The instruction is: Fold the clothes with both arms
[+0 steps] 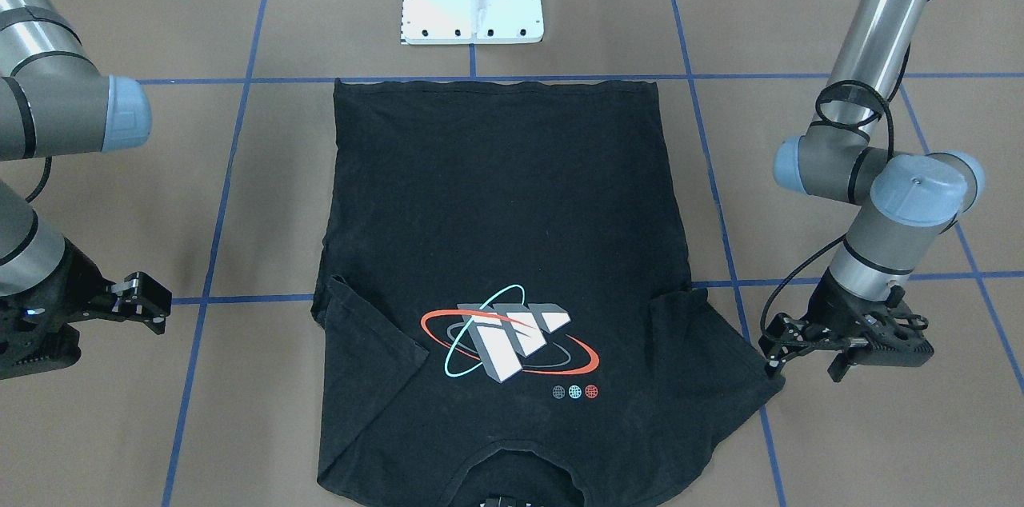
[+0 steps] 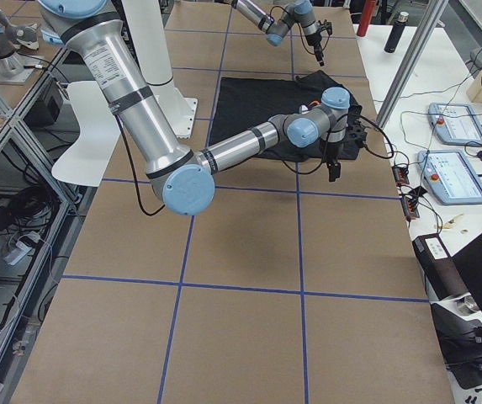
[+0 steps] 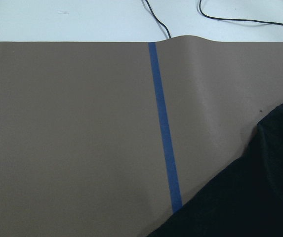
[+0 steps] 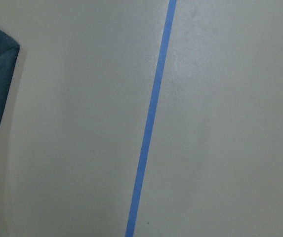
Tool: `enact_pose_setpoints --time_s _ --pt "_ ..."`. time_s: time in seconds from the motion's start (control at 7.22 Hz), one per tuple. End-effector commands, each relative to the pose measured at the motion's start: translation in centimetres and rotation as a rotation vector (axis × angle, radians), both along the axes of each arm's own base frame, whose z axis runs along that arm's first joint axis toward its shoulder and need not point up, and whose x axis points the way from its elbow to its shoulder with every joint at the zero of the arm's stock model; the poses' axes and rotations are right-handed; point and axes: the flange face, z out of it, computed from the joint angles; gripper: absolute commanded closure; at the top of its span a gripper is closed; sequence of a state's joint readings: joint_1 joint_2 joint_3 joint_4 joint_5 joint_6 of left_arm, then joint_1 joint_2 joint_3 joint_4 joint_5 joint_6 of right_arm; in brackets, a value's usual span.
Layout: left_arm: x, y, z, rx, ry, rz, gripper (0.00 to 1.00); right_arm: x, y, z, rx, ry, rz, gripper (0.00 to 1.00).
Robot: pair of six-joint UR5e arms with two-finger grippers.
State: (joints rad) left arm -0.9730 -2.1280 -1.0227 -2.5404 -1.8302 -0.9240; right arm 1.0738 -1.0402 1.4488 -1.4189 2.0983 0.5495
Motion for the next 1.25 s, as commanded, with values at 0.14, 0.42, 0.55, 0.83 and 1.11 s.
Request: enact_pose_setpoints --time_s 0.14,0.42,0.55,0.83,1.11 --pt "2.1 0.2 0.2 0.014 -0.026 -0.02 0.14 0.0 0.0 0.1 0.0 0.0 0.0 0.0" --pt "3.4 0.3 1.1 0.015 -0.027 -0.003 0.3 0.0 0.0 0.1 0.0 0.001 0.0 0.0" --pt "3.6 0.0 1.4 0.02 -0.023 -0.003 0.33 -0.1 0.0 0.1 0.0 0.003 0.0 0.0" --pt "3.6 0.1 1.6 0.017 -0.025 -0.002 0.46 -0.2 0.0 0.0 0.0 0.003 0.001 0.0" --pt "3.5 0.2 1.9 0.015 -0.027 -0.001 0.56 -0.2 0.0 -0.2 0.0 0.001 0.004 0.0"
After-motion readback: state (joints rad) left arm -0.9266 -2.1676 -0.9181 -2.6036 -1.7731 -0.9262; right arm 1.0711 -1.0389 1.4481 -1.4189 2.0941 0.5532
